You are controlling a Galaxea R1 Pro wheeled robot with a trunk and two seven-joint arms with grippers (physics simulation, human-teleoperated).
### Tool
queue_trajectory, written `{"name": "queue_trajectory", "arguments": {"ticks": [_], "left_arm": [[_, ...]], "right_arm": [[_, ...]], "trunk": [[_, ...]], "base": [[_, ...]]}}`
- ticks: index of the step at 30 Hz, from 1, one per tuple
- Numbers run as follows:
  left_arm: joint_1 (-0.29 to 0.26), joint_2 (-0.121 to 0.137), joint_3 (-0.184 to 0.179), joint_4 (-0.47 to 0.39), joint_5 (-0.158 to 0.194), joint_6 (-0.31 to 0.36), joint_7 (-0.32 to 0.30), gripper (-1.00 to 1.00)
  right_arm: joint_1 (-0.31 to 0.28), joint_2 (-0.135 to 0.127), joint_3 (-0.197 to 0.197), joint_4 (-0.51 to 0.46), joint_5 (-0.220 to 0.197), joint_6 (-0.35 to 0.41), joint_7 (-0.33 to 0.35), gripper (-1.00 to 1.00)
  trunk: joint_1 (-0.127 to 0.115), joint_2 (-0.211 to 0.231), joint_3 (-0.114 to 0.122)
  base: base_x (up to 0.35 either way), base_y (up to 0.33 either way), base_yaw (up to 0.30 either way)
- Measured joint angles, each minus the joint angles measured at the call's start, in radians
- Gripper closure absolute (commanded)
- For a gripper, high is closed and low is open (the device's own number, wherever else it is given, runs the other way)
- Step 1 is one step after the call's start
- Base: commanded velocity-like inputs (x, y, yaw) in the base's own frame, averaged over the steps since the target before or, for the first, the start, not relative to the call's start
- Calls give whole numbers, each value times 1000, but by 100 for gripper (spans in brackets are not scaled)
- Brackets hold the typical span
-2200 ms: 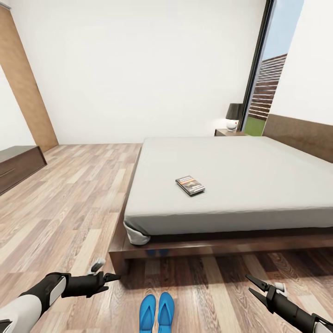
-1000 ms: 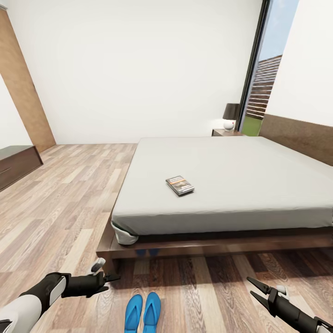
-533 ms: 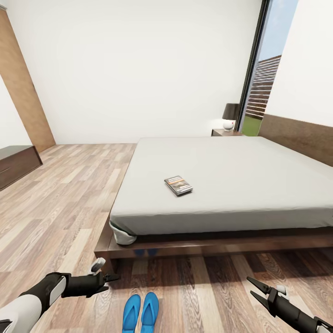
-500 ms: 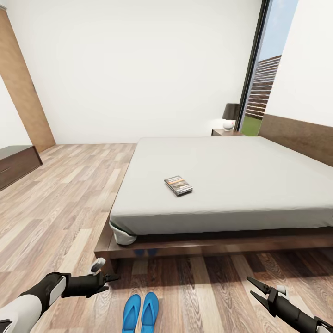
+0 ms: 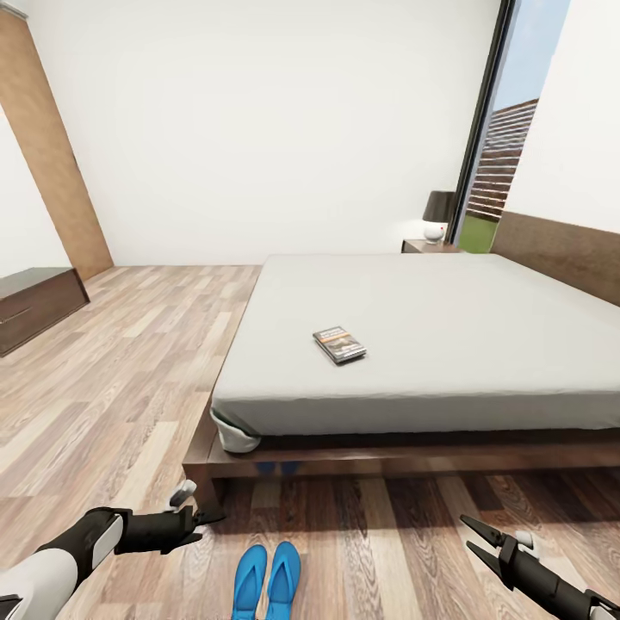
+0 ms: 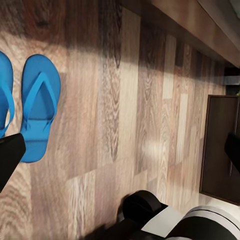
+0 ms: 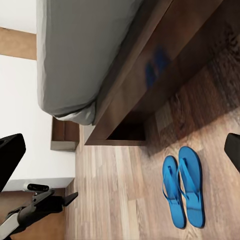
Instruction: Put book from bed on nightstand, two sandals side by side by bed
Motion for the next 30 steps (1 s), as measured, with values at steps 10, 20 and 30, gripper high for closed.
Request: {"name": "queue_trajectory", "arguments": {"ticks": [10,20,30], "left_arm": [[0,0,0,0,0,0,1,-100],[0,-2,0,0,0,0,1,-100],[0,-2,0,0,1,0,1,-100]], "right_arm": [[0,0,0,0,-1,-2,0,-100],[0,0,0,0,0,-2,2,-100],[0,-1,1,0,1,-3,3,-100]], "trunk": [[0,0,-7],[0,0,-11],[0,0,-11]], "base": [[0,0,174],[0,-18,104],[0,-98,10]]}}
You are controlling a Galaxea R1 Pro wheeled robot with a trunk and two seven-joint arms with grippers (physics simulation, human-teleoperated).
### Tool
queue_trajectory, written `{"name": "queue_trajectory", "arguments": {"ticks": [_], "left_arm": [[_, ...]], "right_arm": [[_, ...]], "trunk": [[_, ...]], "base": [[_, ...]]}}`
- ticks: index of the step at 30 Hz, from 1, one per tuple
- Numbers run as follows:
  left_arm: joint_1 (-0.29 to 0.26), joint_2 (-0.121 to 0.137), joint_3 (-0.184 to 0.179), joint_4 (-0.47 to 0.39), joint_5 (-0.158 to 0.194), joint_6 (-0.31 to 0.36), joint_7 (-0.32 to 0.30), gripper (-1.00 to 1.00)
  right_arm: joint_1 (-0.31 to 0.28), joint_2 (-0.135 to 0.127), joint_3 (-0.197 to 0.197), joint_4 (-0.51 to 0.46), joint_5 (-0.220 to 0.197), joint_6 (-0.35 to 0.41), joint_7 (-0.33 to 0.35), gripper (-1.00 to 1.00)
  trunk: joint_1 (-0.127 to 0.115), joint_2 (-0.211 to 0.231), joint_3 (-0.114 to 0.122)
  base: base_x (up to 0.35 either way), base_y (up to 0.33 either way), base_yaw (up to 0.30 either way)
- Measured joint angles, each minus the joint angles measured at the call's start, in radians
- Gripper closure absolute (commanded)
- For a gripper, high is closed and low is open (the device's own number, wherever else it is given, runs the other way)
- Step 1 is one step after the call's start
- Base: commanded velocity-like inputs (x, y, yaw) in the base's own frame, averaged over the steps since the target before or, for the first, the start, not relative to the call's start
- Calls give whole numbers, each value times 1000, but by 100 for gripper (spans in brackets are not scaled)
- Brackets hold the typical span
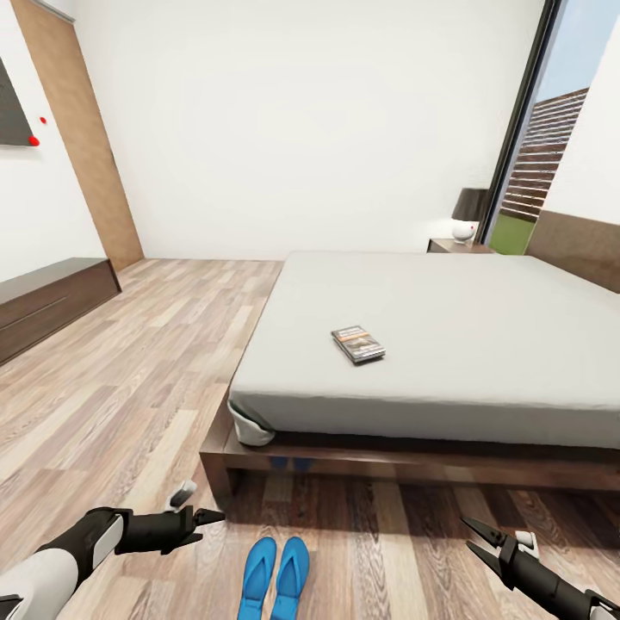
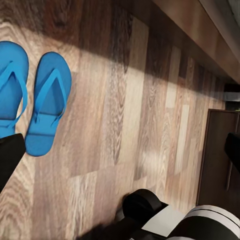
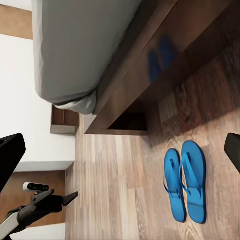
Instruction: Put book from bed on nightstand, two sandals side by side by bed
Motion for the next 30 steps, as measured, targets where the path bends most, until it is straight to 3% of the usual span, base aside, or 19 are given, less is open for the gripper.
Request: {"name": "queue_trajectory", "arguments": {"ticks": [30], "left_arm": [[0,0,0,0,0,0,0,-100]], "right_arm": [[0,2,2,0,0,-4,0,-100]], "trunk": [[0,0,0]], "base": [[22,-108,0]]}}
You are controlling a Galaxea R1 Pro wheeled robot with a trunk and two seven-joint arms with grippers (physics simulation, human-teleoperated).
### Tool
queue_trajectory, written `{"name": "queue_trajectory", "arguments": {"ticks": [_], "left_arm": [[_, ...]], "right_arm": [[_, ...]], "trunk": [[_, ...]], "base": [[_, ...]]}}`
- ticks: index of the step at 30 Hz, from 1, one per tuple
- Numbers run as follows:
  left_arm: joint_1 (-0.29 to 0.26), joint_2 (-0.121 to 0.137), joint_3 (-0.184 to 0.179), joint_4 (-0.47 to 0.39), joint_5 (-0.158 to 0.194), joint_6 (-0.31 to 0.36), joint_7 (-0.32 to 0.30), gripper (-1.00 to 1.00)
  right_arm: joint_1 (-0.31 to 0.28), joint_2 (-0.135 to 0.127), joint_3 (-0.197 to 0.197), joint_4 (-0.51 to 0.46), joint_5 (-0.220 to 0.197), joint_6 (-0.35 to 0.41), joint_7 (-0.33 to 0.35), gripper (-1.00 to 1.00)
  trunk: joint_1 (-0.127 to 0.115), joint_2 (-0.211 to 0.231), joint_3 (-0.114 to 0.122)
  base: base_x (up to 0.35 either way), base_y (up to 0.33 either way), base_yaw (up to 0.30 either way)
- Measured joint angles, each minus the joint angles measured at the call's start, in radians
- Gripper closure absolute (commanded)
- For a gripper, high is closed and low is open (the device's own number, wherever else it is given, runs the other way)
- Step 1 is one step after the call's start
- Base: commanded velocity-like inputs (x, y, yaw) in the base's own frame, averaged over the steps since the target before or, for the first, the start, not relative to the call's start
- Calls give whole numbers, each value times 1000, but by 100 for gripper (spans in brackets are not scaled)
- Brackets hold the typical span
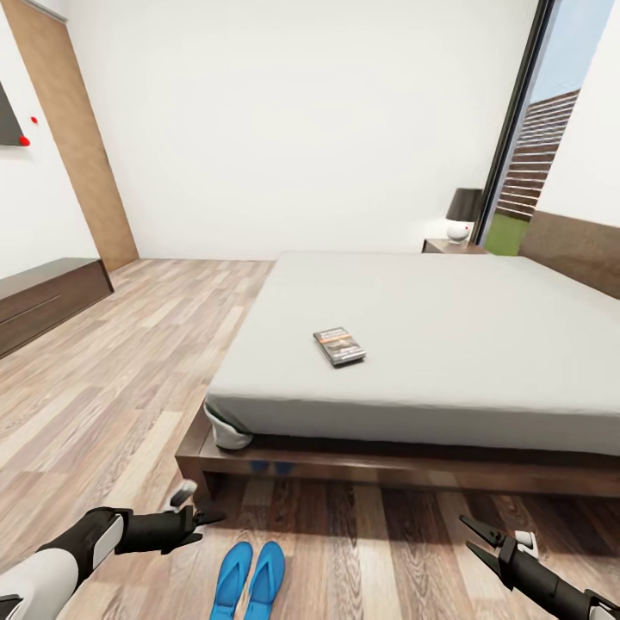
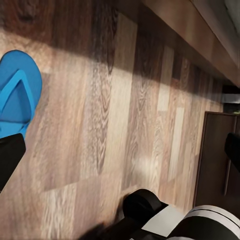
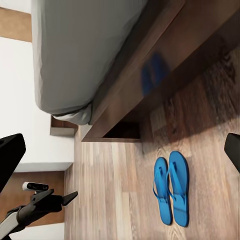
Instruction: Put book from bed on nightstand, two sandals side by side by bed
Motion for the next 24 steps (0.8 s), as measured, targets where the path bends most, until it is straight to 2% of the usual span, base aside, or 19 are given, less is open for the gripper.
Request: {"name": "queue_trajectory", "arguments": {"ticks": [24], "left_arm": [[0,-1,0,0,0,0,1,-100]], "right_arm": [[0,3,3,0,1,-2,0,-100]], "trunk": [[0,0,0]], "base": [[101,-80,0]]}}
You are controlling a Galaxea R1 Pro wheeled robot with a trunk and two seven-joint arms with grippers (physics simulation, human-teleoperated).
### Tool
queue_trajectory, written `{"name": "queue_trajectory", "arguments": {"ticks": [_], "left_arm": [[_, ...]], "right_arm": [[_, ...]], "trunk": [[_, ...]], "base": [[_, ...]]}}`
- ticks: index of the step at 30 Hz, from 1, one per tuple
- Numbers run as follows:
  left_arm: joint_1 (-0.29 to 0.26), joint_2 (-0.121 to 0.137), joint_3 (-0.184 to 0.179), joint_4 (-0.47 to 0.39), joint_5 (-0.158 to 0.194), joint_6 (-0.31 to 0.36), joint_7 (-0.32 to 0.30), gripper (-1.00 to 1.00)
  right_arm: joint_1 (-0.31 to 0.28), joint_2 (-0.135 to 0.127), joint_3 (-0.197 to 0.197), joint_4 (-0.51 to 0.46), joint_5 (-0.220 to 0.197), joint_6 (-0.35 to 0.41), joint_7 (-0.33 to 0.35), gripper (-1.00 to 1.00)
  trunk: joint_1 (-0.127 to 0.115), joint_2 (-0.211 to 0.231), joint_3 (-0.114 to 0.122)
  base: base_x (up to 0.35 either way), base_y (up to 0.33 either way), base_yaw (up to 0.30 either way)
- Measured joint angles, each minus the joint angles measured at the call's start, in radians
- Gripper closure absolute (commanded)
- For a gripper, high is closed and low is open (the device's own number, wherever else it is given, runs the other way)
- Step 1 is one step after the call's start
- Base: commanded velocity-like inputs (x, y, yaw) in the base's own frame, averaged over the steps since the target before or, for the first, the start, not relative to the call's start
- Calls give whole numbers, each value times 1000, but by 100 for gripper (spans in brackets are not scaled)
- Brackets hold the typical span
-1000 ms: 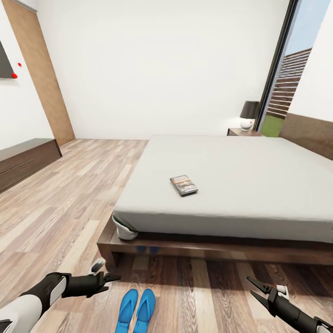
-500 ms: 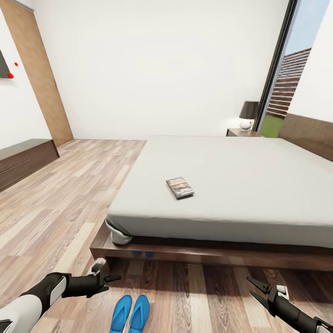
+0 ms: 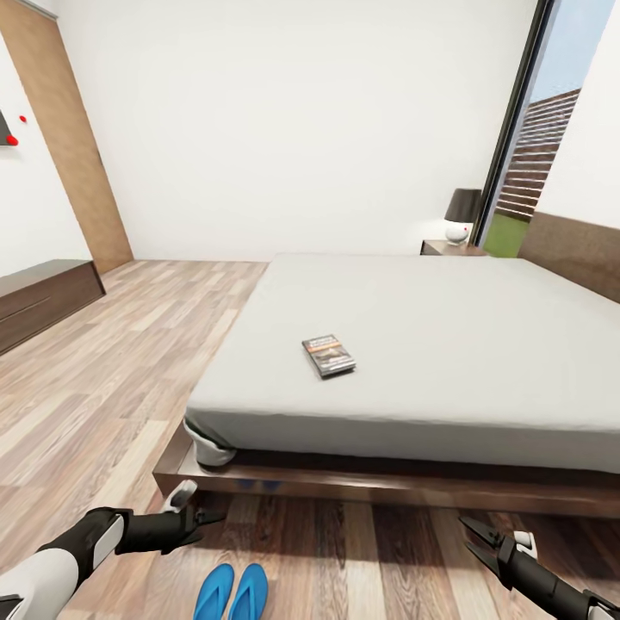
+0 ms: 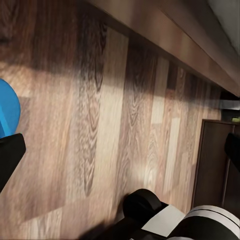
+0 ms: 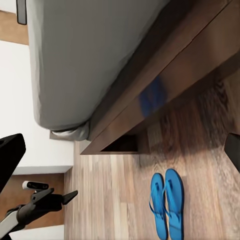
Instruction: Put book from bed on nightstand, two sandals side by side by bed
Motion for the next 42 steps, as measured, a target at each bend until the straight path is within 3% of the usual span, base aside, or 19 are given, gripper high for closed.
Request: {"name": "queue_trajectory", "arguments": {"ticks": [23,27,33,42], "left_arm": [[0,4,2,0,-1,0,-1,-100],[-24,24,-7,-23,-12,-8,21,-100],[-58,24,-11,-56,-12,-11,55,-100],[-21,24,-15,-66,-13,-53,106,-100]], "right_arm": [[0,0,1,0,5,0,0,-100],[-23,-3,-11,-23,15,-22,-22,-100],[-33,2,-7,-42,13,-55,-56,-100],[-50,16,3,-39,15,-106,-106,-100]], "trunk": [[0,0,0],[0,0,0],[0,0,0],[0,0,0]], "base": [[17,-6,0],[0,0,0],[0,0,0],[0,0,0]]}}
